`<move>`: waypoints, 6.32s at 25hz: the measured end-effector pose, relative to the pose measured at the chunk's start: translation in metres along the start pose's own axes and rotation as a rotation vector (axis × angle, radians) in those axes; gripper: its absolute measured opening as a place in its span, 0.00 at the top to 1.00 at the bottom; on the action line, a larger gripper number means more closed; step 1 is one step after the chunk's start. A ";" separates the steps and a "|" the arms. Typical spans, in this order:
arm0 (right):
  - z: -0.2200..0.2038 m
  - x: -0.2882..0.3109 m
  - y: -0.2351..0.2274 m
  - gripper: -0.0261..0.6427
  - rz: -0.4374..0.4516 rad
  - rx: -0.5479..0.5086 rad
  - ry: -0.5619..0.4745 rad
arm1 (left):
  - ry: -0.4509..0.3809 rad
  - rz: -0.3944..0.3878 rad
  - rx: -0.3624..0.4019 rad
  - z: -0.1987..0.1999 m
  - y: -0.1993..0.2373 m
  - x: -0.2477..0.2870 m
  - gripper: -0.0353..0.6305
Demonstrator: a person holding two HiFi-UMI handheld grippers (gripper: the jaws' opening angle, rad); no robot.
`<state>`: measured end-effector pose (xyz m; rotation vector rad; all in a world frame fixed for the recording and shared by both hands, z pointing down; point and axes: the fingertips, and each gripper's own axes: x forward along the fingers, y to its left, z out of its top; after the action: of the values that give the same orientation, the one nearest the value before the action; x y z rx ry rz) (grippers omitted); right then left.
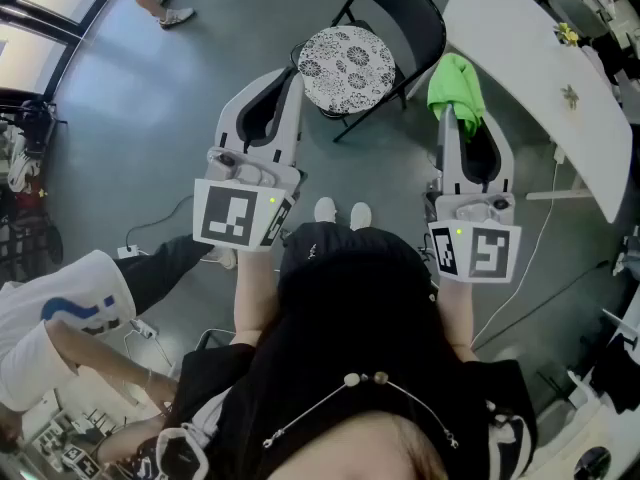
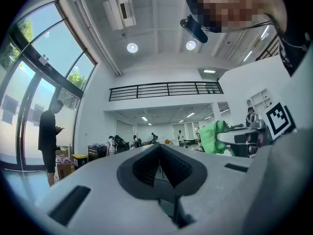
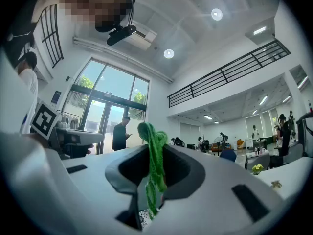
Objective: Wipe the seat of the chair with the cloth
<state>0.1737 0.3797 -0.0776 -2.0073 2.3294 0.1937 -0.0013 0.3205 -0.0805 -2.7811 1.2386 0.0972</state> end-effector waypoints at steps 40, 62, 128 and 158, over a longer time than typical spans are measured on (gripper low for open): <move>-0.055 0.097 -0.026 0.83 0.100 -0.082 0.070 | 0.099 0.138 -0.024 -0.071 0.087 0.024 0.94; -0.193 0.324 0.014 0.83 0.258 -0.289 0.249 | 0.147 0.209 -0.163 -0.170 0.248 0.109 0.94; -0.773 0.245 0.136 0.83 1.212 -0.477 1.164 | 0.312 0.232 -0.413 -0.453 0.262 0.148 0.94; -0.787 0.441 0.010 0.83 0.846 -0.638 1.058 | 0.334 0.240 -0.428 -0.464 0.263 0.149 0.94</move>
<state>0.1262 -0.1570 0.6465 -1.1682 4.1509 -0.1888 -0.0885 -0.0173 0.3496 -3.0788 1.8238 -0.1031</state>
